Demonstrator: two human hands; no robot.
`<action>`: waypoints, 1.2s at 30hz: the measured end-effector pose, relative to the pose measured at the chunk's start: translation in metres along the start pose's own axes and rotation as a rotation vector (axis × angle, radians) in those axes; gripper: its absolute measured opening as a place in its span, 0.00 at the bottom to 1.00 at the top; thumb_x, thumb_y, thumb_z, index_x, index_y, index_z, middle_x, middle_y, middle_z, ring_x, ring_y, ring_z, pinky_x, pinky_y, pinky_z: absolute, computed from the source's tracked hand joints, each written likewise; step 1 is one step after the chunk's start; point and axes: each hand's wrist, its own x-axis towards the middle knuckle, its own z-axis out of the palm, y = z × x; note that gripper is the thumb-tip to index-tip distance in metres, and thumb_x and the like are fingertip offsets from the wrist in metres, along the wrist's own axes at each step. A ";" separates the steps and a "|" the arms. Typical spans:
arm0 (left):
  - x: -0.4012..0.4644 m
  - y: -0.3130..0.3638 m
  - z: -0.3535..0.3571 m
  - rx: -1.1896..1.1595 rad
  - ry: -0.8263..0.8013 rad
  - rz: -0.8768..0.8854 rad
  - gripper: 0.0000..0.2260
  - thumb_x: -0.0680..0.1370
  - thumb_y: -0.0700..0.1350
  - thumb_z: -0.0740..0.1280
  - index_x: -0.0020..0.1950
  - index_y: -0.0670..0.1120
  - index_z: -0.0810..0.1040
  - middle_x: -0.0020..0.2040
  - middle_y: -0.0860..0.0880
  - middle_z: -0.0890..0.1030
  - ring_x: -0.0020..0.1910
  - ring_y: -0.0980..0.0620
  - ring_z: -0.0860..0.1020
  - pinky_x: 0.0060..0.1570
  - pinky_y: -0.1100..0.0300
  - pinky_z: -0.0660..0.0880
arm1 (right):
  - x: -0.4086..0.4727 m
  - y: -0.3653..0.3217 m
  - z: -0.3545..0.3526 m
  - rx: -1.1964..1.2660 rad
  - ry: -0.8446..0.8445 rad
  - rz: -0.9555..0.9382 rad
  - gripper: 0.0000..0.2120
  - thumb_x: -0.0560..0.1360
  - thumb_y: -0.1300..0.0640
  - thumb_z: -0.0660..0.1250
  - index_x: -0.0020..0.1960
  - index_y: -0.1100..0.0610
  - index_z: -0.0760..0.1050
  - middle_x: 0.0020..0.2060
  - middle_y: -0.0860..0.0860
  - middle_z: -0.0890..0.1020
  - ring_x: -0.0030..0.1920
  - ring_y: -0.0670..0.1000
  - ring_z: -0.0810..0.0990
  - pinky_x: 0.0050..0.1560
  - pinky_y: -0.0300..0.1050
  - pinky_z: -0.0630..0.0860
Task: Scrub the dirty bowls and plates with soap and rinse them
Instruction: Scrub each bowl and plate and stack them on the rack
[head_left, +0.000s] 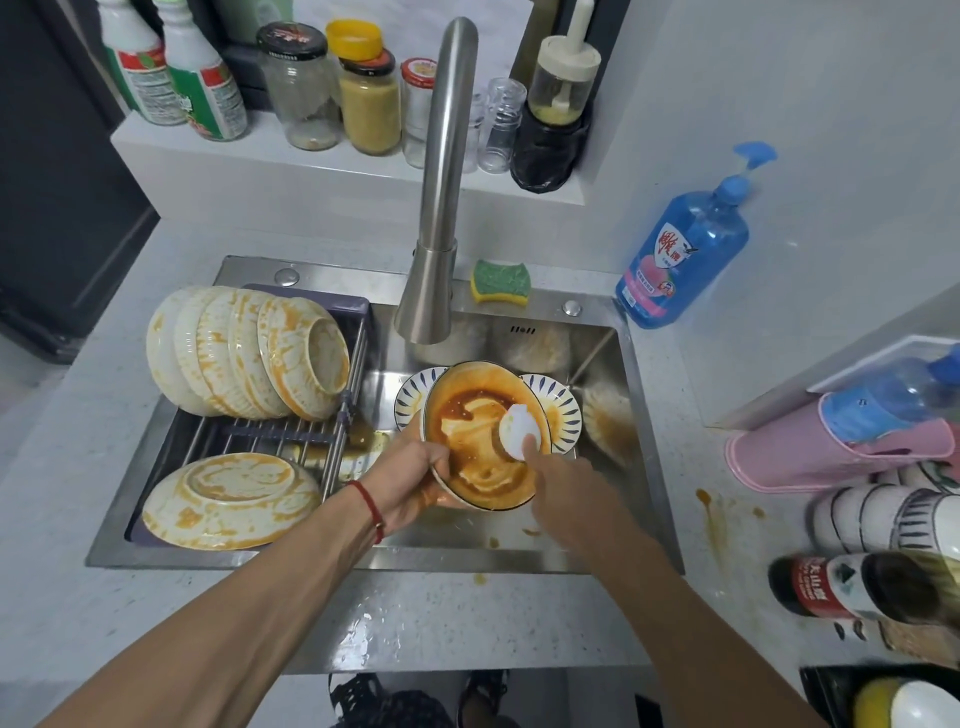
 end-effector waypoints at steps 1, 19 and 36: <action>-0.001 0.002 0.001 0.008 0.000 0.004 0.33 0.70 0.21 0.54 0.69 0.43 0.75 0.62 0.36 0.82 0.58 0.33 0.83 0.48 0.30 0.81 | -0.004 -0.005 0.004 0.002 -0.004 -0.022 0.28 0.85 0.55 0.55 0.83 0.47 0.51 0.51 0.53 0.77 0.50 0.53 0.78 0.49 0.47 0.76; -0.002 -0.004 -0.004 0.080 0.067 0.085 0.35 0.67 0.22 0.57 0.70 0.47 0.73 0.55 0.40 0.80 0.55 0.40 0.80 0.46 0.37 0.83 | -0.023 -0.008 0.025 -0.082 -0.088 -0.003 0.27 0.84 0.55 0.56 0.82 0.49 0.54 0.51 0.52 0.78 0.48 0.50 0.79 0.50 0.47 0.79; -0.002 -0.023 -0.021 -0.230 -0.079 -0.119 0.21 0.72 0.41 0.57 0.62 0.38 0.78 0.56 0.36 0.81 0.57 0.34 0.79 0.62 0.24 0.72 | -0.010 -0.023 0.011 0.040 -0.269 -0.290 0.24 0.86 0.56 0.54 0.81 0.46 0.58 0.54 0.57 0.78 0.51 0.55 0.78 0.53 0.54 0.78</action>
